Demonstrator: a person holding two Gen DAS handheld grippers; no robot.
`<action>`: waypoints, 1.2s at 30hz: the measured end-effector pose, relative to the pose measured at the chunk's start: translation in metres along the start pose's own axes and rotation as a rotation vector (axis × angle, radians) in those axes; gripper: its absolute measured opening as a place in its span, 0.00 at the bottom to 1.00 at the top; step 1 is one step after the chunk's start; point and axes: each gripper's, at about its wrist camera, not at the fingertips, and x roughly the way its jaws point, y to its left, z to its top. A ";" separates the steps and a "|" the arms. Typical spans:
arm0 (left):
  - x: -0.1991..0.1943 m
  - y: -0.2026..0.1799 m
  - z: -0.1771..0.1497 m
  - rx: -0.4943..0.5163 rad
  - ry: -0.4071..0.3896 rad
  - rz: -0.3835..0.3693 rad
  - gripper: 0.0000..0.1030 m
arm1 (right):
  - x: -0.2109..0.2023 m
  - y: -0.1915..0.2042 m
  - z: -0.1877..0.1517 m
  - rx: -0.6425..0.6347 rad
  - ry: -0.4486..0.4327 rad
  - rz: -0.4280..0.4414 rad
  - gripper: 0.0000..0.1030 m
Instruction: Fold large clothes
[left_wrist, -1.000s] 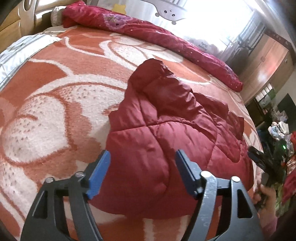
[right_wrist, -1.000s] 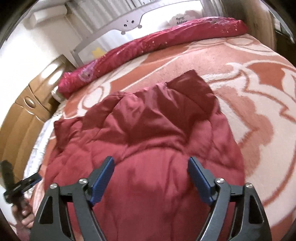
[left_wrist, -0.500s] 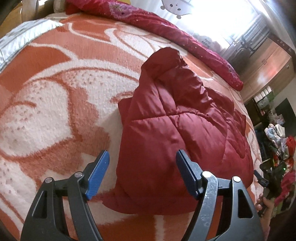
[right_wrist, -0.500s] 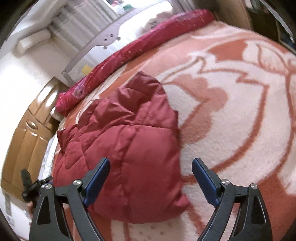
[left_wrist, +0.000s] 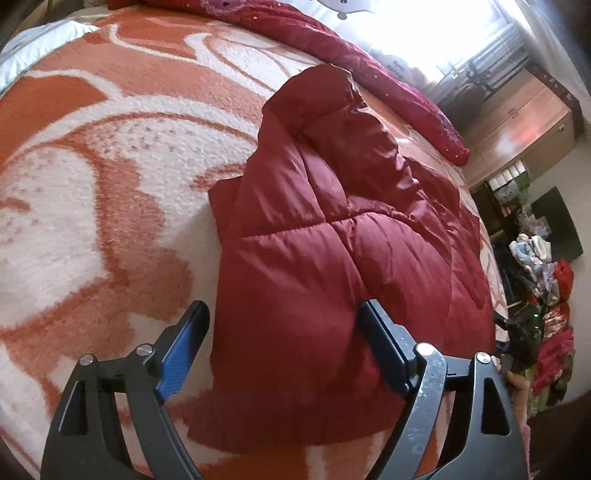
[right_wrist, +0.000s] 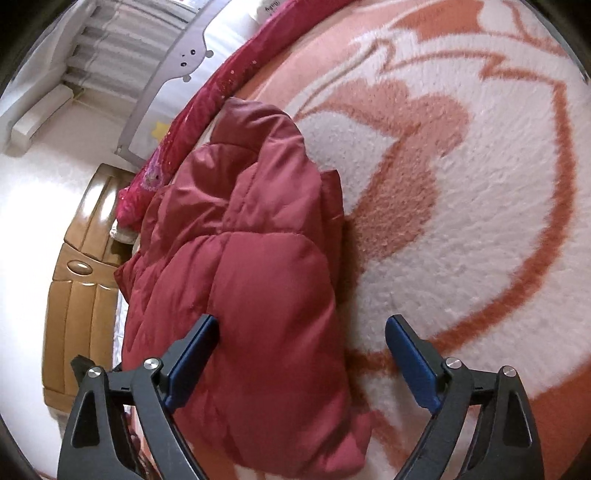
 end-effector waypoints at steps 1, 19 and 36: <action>0.002 0.002 0.001 -0.007 0.004 -0.009 0.84 | 0.004 -0.002 0.002 0.009 0.006 0.012 0.93; 0.024 -0.008 0.000 -0.039 0.031 -0.195 0.64 | 0.045 0.015 0.014 -0.002 0.131 0.141 0.59; -0.086 -0.044 -0.036 0.073 -0.106 -0.288 0.38 | -0.051 0.077 -0.040 -0.140 0.062 0.220 0.34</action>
